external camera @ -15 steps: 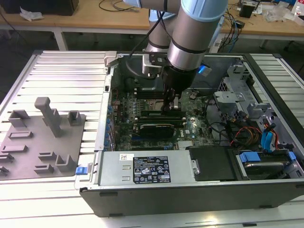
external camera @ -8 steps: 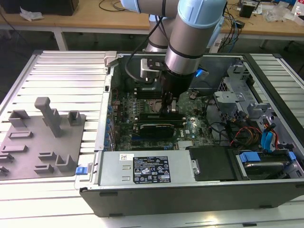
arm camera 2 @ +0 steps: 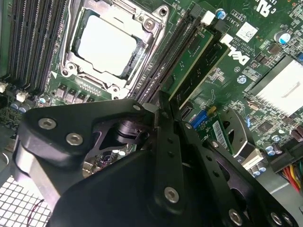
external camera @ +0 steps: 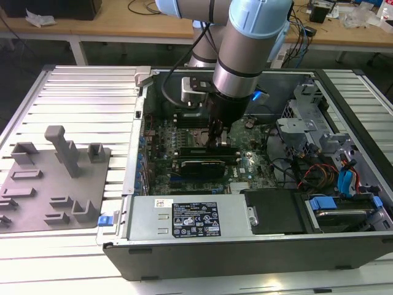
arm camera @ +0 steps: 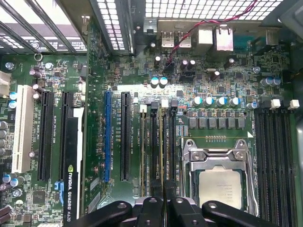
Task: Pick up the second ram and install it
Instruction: 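Insert the second ram into the second slot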
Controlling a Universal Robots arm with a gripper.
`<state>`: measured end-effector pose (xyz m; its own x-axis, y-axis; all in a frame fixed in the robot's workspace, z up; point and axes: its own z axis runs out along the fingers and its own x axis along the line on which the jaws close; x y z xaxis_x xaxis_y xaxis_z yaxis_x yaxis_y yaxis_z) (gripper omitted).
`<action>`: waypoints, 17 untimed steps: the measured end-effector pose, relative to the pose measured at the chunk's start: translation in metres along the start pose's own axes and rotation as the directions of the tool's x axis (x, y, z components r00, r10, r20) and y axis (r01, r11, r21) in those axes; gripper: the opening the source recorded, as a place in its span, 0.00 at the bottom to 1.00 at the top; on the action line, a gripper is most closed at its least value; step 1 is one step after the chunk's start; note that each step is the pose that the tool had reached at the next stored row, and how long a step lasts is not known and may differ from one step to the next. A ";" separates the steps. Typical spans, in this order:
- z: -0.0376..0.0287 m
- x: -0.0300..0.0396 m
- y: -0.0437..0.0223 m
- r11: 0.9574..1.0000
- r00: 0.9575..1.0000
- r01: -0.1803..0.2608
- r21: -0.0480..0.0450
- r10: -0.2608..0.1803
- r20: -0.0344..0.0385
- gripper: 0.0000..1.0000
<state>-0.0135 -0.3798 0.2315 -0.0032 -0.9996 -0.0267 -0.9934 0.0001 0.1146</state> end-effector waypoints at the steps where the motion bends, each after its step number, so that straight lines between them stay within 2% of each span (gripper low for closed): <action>1: 0.0000 -0.0004 -0.0001 1.000 1.000 0.000 0.000 0.000 0.000 0.13; 10: 0.0026 -0.0026 -0.0008 1.000 1.000 -0.001 0.000 0.001 0.000 0.13; 12: 0.0028 -0.0026 -0.0009 1.000 1.000 -0.007 0.000 0.007 0.004 0.13; 17: 0.0047 -0.0025 -0.0011 1.000 1.000 -0.009 0.000 0.009 0.004 0.13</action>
<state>-0.0130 -0.3772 0.2268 -0.0130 -0.9995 -0.0299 -0.9933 0.0095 0.1148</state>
